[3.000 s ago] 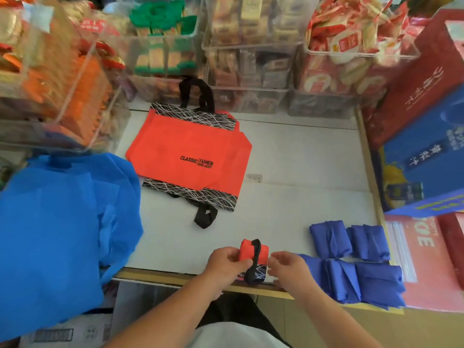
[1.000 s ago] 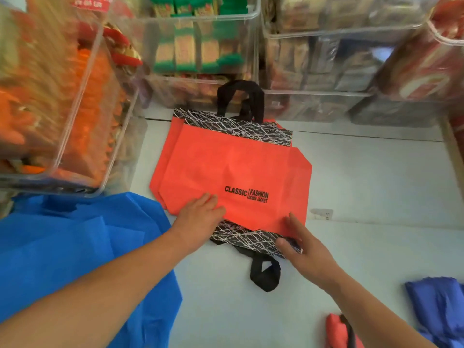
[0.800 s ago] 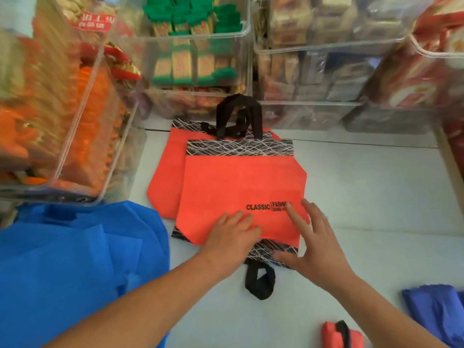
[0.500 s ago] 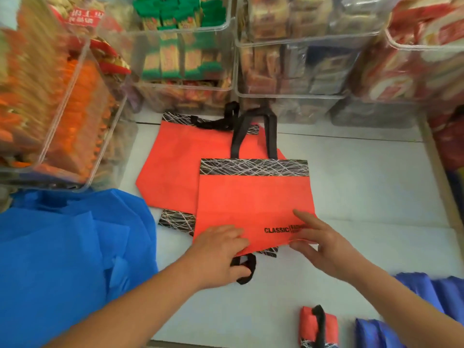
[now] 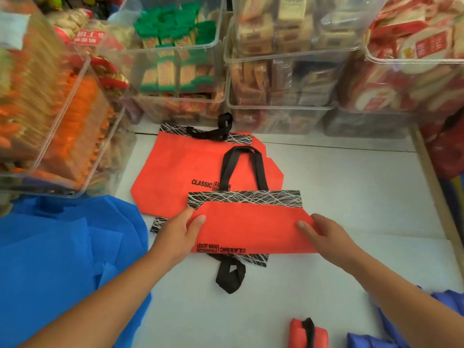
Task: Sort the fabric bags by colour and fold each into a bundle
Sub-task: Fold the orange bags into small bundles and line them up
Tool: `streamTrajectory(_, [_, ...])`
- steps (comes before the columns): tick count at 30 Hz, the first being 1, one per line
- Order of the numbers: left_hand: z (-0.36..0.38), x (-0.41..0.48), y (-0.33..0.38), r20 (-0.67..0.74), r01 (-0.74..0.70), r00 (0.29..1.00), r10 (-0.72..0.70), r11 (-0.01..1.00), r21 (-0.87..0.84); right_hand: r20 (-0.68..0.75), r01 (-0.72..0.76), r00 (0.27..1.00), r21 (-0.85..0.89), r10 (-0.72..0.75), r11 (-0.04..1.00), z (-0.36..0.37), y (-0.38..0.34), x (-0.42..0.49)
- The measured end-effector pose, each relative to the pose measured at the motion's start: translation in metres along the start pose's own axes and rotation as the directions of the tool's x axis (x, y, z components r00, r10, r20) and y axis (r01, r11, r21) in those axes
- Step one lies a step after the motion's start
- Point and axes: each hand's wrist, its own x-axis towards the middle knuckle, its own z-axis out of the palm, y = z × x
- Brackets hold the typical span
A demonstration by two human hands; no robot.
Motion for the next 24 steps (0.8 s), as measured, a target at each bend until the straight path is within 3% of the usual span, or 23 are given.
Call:
streamTrajectory(7, [0.034,0.065,-0.024,-0.167,0.049,0.986,-0.007,0.967,0.249,-0.25,-0.068,0.968,-0.239,0.006,0.969,0.041,0.009,0.075])
streamTrajectory(9, [0.047,0.064,-0.03,-0.209,-0.002,0.975,0.08,0.938,0.348,-0.309,-0.08,0.951,-0.254,-0.002,0.964,0.05,0.015,0.082])
streamTrajectory(12, [0.062,0.05,-0.035,-0.055,-0.284,0.938,0.342,0.849,0.445,-0.383,-0.078,0.923,-0.27,-0.032,0.96,0.058,0.02,0.086])
streamTrajectory(15, [0.072,0.045,-0.045,0.104,-0.336,0.938,0.33,0.794,0.507,-0.443,-0.102,0.896,-0.296,-0.042,0.95,0.063,0.015,0.089])
streamTrajectory(17, [0.075,0.047,-0.048,0.12,-0.302,0.951,0.286,0.759,0.577,-0.514,-0.009,0.82,-0.451,-0.252,0.892,0.071,0.009,0.09])
streamTrajectory(18, [0.076,0.048,-0.048,0.121,-0.292,0.954,0.276,0.746,0.599,-0.486,0.086,0.778,-0.544,-0.397,0.834,0.075,0.007,0.088])
streamTrajectory(20, [0.077,0.049,-0.046,0.113,-0.281,0.956,0.269,0.739,0.612,-0.281,0.328,0.738,-0.645,-0.613,0.69,0.088,0.005,0.083])
streamTrajectory(22, [0.076,0.05,-0.046,0.112,-0.28,0.956,0.27,0.737,0.616,-0.113,0.456,0.742,-0.638,-0.661,0.621,0.101,0.008,0.079])
streamTrajectory(24, [0.073,0.049,-0.048,0.153,-0.335,0.939,0.309,0.716,0.613,-0.07,0.453,0.77,-0.64,-0.635,0.62,0.109,0.013,0.081])
